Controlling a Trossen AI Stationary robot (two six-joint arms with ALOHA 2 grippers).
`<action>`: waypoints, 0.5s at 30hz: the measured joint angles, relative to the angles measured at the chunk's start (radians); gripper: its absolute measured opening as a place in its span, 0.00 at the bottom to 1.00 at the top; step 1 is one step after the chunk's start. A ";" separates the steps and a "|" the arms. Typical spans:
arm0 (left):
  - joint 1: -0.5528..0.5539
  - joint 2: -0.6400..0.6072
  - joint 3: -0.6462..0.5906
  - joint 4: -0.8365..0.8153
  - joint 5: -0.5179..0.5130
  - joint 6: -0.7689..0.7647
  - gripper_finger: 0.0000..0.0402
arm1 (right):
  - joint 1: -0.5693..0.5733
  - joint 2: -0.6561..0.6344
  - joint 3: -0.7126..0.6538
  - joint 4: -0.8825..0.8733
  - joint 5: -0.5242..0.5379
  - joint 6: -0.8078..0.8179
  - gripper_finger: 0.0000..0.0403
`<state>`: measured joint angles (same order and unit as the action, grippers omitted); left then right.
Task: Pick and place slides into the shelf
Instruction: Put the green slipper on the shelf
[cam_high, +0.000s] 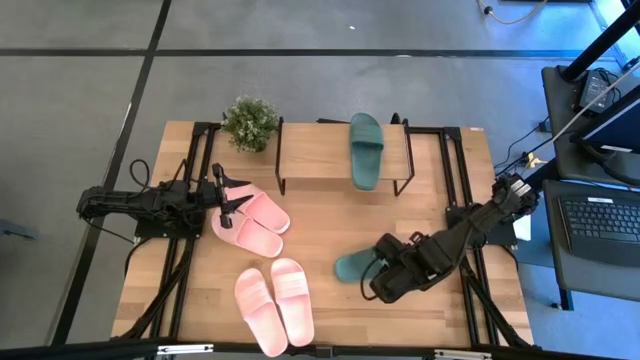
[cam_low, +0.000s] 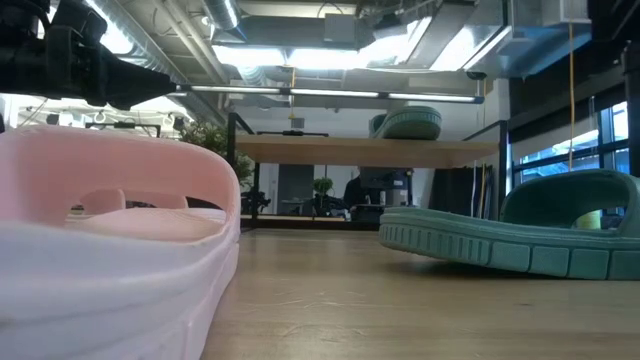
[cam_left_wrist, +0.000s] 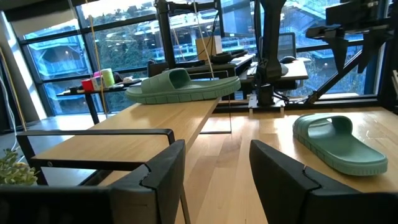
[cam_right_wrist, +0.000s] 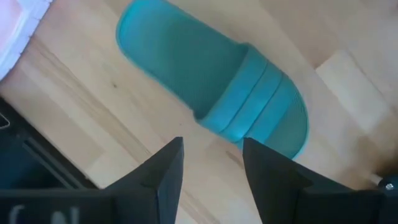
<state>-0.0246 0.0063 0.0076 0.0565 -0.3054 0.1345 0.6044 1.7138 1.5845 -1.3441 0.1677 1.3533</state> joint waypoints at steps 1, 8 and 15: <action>0.000 0.000 0.000 0.000 0.000 0.000 0.43 | 0.000 0.000 0.000 0.000 0.000 0.000 0.42; 0.000 0.000 0.000 0.000 0.000 -0.002 0.43 | -0.005 0.000 0.000 -0.018 -0.002 0.000 0.56; 0.000 0.000 0.000 0.000 0.000 -0.002 0.43 | -0.006 0.000 0.000 0.005 -0.002 -0.080 0.71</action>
<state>-0.0248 0.0063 0.0078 0.0564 -0.3055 0.1324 0.5983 1.7138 1.5848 -1.3395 0.1658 1.2732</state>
